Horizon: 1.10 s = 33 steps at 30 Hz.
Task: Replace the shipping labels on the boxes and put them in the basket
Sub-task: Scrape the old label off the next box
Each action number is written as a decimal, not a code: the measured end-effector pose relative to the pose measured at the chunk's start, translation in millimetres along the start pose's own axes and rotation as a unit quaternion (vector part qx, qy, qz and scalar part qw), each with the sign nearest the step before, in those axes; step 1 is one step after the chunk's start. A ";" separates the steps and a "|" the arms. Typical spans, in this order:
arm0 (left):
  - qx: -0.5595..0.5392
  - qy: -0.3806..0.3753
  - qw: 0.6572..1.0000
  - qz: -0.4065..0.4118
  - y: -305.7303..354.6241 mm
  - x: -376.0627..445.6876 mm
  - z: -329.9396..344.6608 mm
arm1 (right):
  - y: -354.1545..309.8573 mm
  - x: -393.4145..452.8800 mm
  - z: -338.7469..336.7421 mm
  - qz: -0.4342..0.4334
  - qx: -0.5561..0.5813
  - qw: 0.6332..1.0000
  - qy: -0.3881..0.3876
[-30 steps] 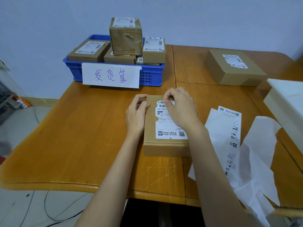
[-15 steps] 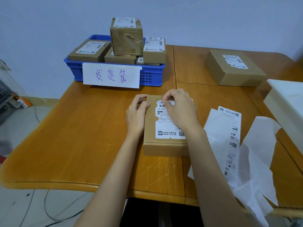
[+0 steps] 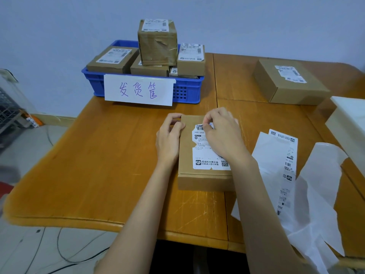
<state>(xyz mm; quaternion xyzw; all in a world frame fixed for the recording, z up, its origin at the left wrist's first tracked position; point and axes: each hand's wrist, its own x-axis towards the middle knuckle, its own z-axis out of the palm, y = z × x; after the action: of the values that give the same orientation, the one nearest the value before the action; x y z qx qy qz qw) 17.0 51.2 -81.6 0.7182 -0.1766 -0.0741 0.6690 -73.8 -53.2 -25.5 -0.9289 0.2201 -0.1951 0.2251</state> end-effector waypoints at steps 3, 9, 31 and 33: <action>0.001 0.000 1.000 0.002 1.5 0.3 0.3 | -2.6 -3.1 -4.0 0.014 0.036 0.999 0.004; 0.005 -0.002 1.000 0.002 1.6 -0.3 -0.6 | -3.7 -6.4 -4.7 -0.021 0.031 0.999 -0.011; 0.019 -0.001 1.000 -0.001 2.6 -1.9 -1.1 | -5.0 -9.1 -13.4 0.051 0.169 0.984 0.003; 0.018 0.000 1.000 -0.004 2.3 -1.8 -1.3 | -4.8 -10.3 -14.6 0.058 0.200 0.978 0.006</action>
<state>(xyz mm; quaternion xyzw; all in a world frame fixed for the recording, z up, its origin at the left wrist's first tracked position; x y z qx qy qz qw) 15.4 52.9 -79.5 0.7307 -0.1748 -0.0739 0.6558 -87.5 -49.1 -13.7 -0.8492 0.2318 -0.2274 0.4164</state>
